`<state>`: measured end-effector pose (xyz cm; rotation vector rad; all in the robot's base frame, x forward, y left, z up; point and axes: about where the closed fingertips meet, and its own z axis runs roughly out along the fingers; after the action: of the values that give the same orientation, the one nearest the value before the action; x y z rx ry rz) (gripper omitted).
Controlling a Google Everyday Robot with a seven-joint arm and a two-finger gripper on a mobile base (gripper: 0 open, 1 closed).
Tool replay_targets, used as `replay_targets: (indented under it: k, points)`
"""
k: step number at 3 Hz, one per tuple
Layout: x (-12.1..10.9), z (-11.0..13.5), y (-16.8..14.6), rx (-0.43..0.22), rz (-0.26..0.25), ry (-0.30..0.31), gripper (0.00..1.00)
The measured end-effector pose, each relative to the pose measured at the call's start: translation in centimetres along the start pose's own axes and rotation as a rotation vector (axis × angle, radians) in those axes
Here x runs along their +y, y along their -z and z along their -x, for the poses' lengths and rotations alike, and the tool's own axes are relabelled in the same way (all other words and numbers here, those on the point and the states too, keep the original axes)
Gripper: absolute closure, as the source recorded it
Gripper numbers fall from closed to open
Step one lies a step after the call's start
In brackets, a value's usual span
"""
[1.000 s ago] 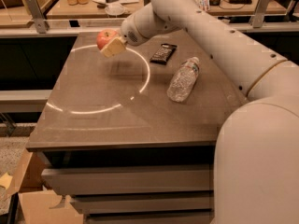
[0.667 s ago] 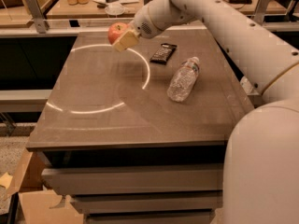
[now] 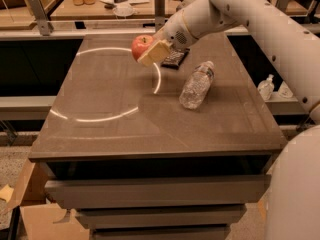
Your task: Move apple near water bottle
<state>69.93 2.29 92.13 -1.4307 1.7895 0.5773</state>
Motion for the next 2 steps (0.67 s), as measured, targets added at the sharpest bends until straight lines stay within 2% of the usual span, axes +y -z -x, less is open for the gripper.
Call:
replay_targets:
  k: [1, 2]
  points:
    - [1.3, -2.7, 1.0, 0.028, 0.039, -0.002, 1.00]
    - [1.8, -5.1, 1.3, 0.071, 0.048, -0.011, 1.00]
